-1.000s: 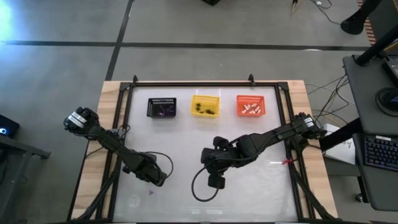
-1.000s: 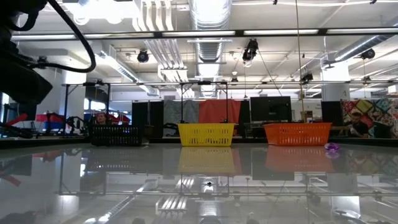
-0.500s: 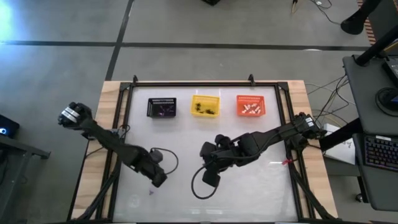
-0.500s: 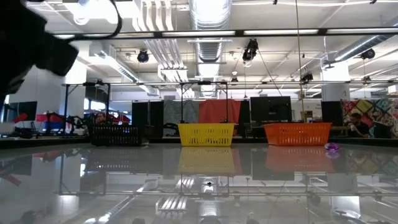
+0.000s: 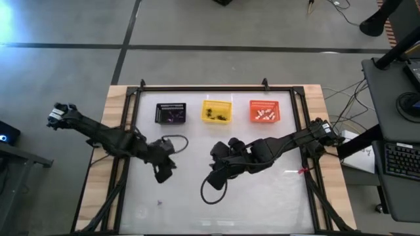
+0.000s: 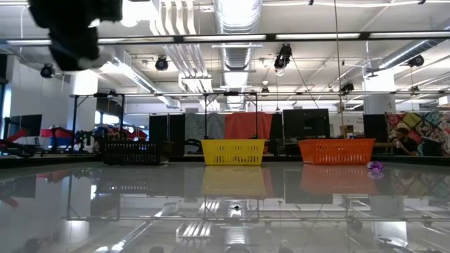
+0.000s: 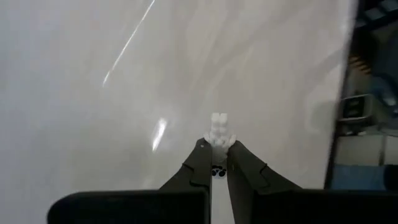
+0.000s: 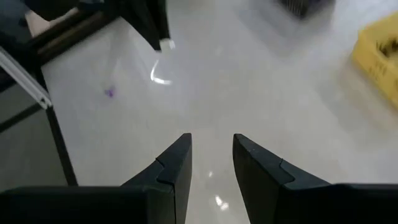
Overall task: Sort Halloween decoration
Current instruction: Put the white skeleton toy into the orange bin
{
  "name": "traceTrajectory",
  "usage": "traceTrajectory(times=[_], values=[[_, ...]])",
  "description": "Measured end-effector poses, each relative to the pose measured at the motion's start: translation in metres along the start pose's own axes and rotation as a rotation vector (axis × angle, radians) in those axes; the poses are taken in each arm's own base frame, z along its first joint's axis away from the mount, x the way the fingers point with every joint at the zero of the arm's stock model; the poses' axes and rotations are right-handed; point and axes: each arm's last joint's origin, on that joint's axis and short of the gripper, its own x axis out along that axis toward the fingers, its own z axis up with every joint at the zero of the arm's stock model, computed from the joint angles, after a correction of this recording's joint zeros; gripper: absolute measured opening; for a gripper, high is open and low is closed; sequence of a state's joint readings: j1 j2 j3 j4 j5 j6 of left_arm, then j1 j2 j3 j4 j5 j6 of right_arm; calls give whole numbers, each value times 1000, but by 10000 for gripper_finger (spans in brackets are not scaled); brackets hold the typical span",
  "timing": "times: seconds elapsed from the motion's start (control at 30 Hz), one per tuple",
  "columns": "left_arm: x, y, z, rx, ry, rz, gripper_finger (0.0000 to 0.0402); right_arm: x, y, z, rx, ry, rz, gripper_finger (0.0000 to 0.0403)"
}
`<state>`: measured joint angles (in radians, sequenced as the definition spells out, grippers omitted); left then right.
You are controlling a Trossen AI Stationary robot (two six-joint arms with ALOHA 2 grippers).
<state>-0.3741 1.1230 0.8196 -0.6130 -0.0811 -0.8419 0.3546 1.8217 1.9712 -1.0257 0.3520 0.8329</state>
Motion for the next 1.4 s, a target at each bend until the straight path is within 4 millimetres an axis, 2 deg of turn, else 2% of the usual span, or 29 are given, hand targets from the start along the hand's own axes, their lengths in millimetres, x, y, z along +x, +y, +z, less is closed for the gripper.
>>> traceTrajectory(times=[0.1,0.33,0.5,0.97,1.4], values=[[-10,1,12,93,-92,-72,1,3,2,3,-36,-50,12,107],[-26,4,42,255,-330,-174,0,11,10,14,-250,-197,77,107],[-31,8,54,319,-405,-214,0,16,10,20,-333,-259,91,107],[-39,4,68,440,-565,-254,0,26,-14,46,-295,-301,25,107],[-38,7,72,454,-566,-276,0,27,-16,53,-306,-332,54,107]])
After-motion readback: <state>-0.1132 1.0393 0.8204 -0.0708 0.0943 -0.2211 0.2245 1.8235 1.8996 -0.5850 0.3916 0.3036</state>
